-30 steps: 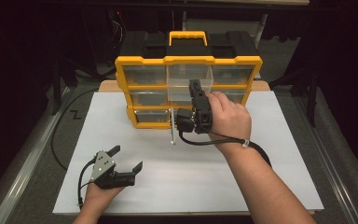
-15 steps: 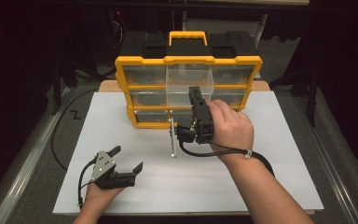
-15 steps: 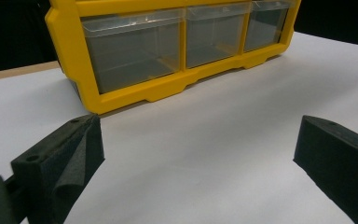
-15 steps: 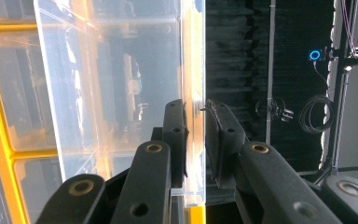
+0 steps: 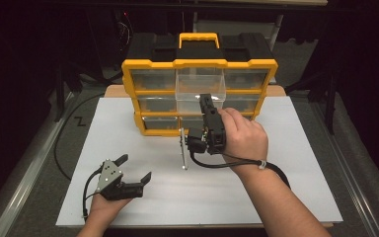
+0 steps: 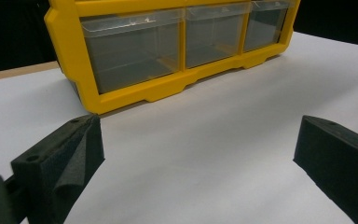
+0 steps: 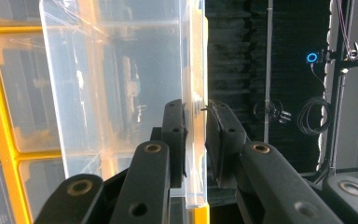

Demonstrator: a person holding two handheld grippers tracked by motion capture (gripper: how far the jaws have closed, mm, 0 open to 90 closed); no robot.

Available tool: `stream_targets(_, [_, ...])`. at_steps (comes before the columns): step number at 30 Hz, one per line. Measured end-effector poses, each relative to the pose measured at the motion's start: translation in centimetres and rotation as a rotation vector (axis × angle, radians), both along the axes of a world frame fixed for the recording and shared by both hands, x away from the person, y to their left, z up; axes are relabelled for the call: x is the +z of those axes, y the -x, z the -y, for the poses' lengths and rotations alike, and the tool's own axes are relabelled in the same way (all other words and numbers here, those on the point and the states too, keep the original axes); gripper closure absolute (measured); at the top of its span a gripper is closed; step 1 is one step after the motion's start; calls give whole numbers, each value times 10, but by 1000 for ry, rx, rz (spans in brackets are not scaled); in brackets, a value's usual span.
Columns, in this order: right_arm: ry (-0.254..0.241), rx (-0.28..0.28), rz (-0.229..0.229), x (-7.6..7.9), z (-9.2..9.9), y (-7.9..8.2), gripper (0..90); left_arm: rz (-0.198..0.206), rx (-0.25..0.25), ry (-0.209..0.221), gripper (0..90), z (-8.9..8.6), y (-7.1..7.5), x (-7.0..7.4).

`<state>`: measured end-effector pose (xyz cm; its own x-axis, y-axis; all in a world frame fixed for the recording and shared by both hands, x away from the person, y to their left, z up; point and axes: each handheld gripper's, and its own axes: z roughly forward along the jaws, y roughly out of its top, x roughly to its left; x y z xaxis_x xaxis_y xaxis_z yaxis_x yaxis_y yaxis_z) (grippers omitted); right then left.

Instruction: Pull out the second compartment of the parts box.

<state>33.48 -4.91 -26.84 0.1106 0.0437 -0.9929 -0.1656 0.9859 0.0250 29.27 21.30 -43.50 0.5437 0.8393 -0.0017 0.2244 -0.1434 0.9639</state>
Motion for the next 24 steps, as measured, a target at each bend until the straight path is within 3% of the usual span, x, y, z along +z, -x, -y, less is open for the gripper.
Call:
stream_targets(10, [-7,-4,2,-1,0,-2,797,1,0,-1,21,0,0,0])
stream_targets(15, [-15,21,-2,0,1,4,662,-1,1,-1,21,0,0,0])
stream_targets(24, [-18,45,-39,-17,14,23,579,-1,4,-1,21,-1,1,0])
